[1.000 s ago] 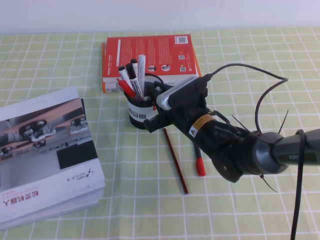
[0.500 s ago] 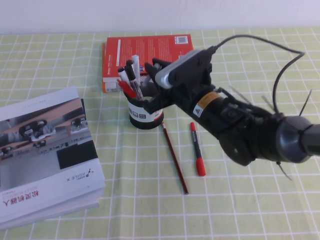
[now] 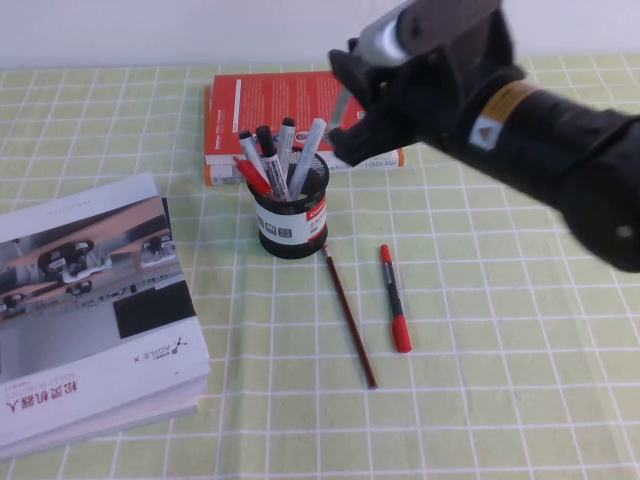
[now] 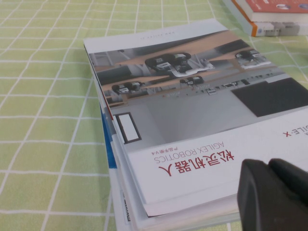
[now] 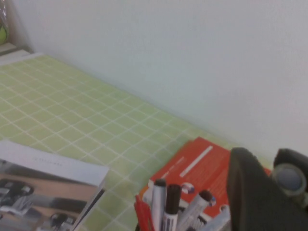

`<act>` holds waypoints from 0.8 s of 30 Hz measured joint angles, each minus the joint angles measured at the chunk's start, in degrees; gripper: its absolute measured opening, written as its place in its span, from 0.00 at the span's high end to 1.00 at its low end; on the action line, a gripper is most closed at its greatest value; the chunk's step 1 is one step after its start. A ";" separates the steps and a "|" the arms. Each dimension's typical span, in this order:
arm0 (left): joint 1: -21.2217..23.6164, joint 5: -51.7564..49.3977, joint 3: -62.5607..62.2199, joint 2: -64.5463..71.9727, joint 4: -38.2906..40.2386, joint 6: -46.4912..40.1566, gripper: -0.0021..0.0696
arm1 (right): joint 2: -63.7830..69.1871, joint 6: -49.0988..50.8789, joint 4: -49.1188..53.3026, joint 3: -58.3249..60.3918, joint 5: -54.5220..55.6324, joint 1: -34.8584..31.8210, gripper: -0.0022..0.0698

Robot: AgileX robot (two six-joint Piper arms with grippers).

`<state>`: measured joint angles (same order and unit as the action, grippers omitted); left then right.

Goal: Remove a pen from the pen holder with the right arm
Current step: 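Take a marker out of the pen holder and lay it on the table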

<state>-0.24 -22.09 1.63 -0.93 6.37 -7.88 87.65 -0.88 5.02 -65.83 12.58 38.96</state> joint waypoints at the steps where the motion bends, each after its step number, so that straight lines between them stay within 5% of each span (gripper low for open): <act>1: 0.00 0.00 0.00 0.00 0.00 0.00 0.98 | -2.16 0.00 -0.70 0.00 -3.14 0.00 0.89; 11: 0.00 0.00 0.00 0.00 0.00 0.00 0.98 | -12.40 5.52 -3.99 0.00 -35.24 0.00 0.89; 24: 0.00 0.00 0.00 0.00 0.00 0.00 0.98 | -2.81 15.44 -2.93 -12.75 -64.48 -0.09 0.89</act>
<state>-0.24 -22.09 1.63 -0.93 6.37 -7.88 84.85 14.56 2.09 -78.58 -51.90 38.87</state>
